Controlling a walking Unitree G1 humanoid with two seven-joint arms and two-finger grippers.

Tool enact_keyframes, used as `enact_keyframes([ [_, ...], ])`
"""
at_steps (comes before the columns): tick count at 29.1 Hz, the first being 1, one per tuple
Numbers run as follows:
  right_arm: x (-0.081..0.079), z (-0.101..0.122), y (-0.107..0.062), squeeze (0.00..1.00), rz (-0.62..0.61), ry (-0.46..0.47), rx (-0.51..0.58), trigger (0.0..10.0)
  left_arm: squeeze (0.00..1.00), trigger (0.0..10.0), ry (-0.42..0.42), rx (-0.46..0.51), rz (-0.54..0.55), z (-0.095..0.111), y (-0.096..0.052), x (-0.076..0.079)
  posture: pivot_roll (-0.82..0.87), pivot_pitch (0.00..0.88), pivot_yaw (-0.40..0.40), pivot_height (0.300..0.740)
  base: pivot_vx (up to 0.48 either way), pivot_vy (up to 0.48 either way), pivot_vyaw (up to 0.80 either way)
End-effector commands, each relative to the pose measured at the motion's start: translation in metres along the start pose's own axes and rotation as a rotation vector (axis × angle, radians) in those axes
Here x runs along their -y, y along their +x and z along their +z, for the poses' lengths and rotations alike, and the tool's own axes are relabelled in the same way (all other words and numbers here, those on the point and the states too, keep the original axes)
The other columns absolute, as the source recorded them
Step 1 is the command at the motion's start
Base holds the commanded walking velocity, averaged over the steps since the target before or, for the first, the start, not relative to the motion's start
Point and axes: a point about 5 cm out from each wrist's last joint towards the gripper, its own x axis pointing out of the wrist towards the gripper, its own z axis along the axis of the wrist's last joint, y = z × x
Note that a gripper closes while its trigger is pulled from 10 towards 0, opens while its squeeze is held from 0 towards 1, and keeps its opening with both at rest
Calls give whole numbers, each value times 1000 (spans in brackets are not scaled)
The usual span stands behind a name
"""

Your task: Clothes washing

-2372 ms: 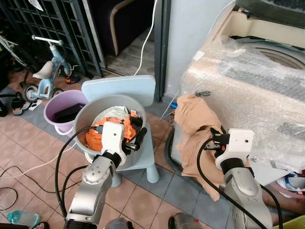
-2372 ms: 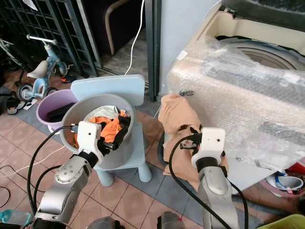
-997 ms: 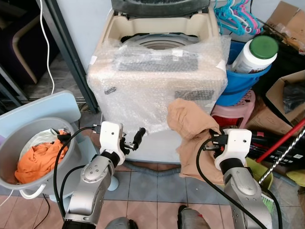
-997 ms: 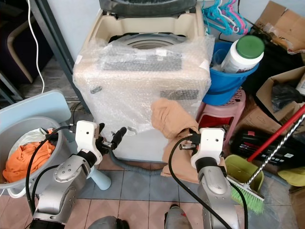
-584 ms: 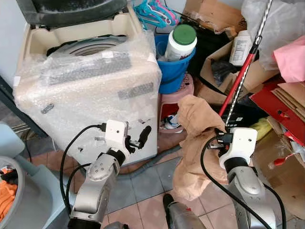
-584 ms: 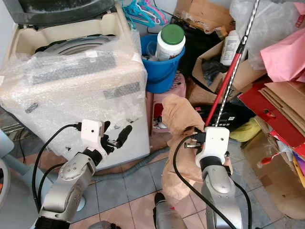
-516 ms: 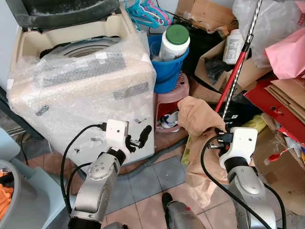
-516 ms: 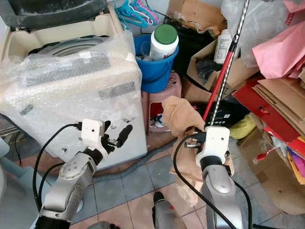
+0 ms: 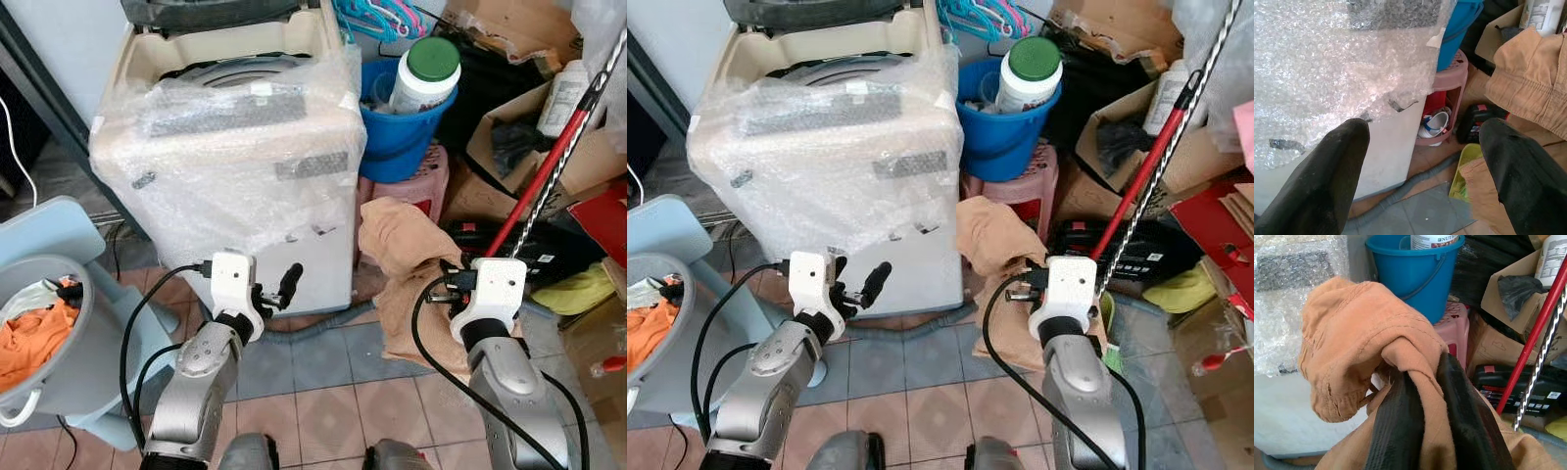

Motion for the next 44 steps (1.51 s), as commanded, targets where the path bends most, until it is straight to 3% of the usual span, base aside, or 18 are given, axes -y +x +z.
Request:
enact_keyframes([
  [1, -3, 5, -1, 0, 15, 9, 26, 10000, 0, 10000, 14, 9, 16, 4, -1, -5, -134, 107, 71, 740, 0, 0, 0],
  [11, 3, 4, -10, 0, -47, -29, 54, 10000, 0, 10000, 32, -27, 48, -10, -14, -16, -133, 83, 83, 740, 0, 0, 0],
  [16, 16, 10, -16, 0, -140, -66, 94, 10000, 0, 10000, 74, 64, 145, 2, -19, -33, -133, 82, 87, 740, 0, 0, 0],
  [19, 25, 8, -30, 0, -213, -53, 85, 10000, 0, 10000, 77, 86, 202, 3, -26, -45, -140, 84, 92, 740, 0, 0, 0],
  [28, 22, 3, -44, 0, -224, -57, 67, 10000, 0, 10000, 65, 38, 155, -8, -37, -41, -154, 82, 108, 740, 0, 0, 0],
  [33, 16, 5, -45, 0, -145, -45, 65, 10000, 0, 10000, 63, 36, 154, -8, -37, -41, -154, 76, 106, 740, 0, 0, 0],
  [34, 15, 6, -44, 0, -109, -93, 68, 10000, 0, 10000, 63, 38, 146, -8, -37, -39, -151, 73, 104, 740, 0, 0, 0],
  [44, 15, 9, -38, 0, -96, -88, 90, 10000, 0, 10000, 57, 48, 150, -7, -34, -39, -148, 60, 100, 740, 0, 0, 720],
])
